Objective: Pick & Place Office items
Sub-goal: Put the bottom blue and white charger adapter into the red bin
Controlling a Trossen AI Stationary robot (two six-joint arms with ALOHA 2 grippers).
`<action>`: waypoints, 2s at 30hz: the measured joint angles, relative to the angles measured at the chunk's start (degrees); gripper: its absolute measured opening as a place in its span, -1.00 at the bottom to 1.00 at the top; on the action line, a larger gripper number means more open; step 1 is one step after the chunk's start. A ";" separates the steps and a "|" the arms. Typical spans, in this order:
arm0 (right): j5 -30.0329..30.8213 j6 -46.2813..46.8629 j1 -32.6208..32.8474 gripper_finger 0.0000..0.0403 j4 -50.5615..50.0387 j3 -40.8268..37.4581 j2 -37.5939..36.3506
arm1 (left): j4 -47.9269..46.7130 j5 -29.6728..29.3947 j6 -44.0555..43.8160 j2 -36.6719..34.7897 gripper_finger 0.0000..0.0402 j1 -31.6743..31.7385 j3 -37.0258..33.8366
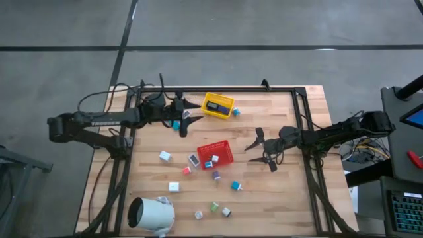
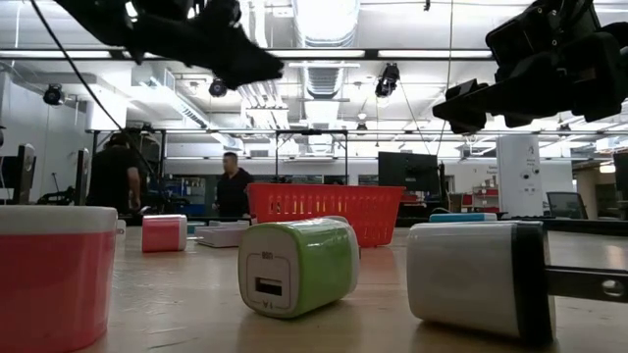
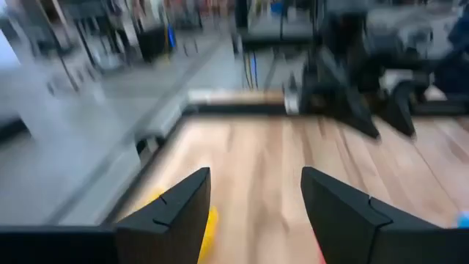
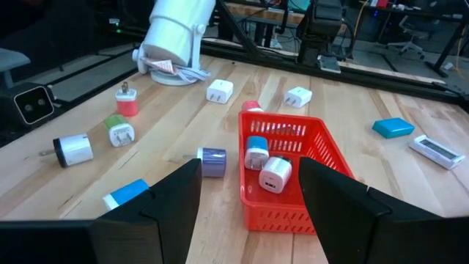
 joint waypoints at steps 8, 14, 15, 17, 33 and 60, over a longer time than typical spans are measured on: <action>0.02 -0.02 0.00 0.11 -0.11 -0.02 0.02 | -13.24 -3.97 -1.94 -1.73 0.13 -2.88 0.06; 0.02 0.02 0.00 0.11 -0.11 -0.04 0.02 | -17.49 -4.33 -2.11 -1.26 0.19 -5.29 0.19; 0.02 0.22 0.00 0.11 -0.13 -0.04 0.02 | -18.15 -4.35 -2.40 -1.24 0.20 -5.67 0.19; 0.02 0.94 0.00 0.11 -0.13 -0.04 0.02 | -19.02 -5.12 -3.03 -1.24 0.20 -6.51 0.14; 9.97 6.49 9.28 0.11 -17.88 8.90 0.55 | -18.86 -8.85 -1.04 -1.24 0.20 -8.65 0.12; 12.04 35.07 21.24 0.23 -51.81 39.54 27.87 | -17.30 -9.07 9.38 -1.26 0.20 -8.65 -0.01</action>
